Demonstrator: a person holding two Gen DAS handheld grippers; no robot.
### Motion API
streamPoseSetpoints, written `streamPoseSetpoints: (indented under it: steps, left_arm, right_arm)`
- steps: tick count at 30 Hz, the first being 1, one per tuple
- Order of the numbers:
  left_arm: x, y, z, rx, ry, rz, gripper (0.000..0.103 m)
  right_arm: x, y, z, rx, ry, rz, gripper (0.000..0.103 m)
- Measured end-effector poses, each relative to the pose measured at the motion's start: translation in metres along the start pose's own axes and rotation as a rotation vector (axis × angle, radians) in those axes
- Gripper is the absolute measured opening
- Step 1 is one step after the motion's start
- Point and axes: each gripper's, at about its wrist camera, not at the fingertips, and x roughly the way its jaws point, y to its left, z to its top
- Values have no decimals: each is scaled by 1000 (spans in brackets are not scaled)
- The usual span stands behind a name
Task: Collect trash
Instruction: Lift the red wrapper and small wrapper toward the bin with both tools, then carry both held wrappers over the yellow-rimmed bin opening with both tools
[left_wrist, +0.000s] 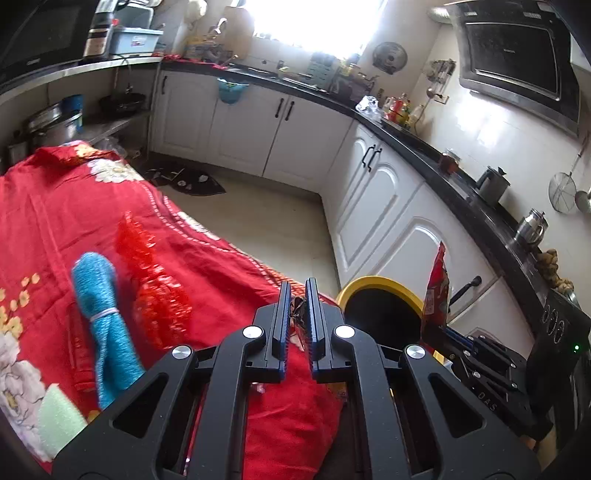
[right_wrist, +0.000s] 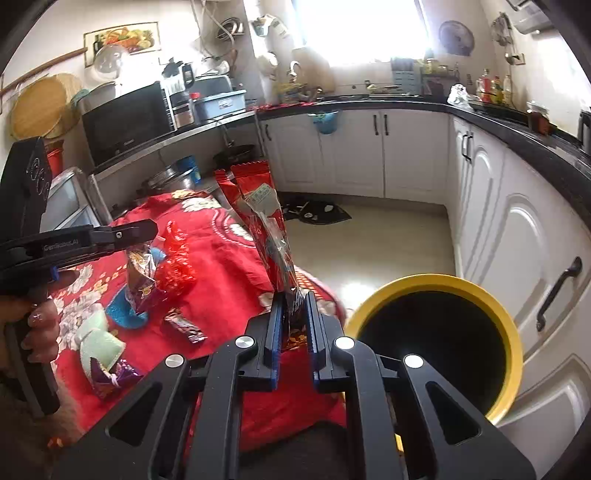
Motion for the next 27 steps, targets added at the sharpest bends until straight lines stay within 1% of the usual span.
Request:
streamPoseSetpoints:
  steps: [15, 27]
  left_arm:
    - [24, -51, 5, 69, 7, -57, 4]
    - [58, -93, 2, 130, 38, -85, 4]
  right_arm:
    - [-21, -51, -5, 81, -38, -108, 12]
    - [-24, -89, -22, 166, -23, -192, 12]
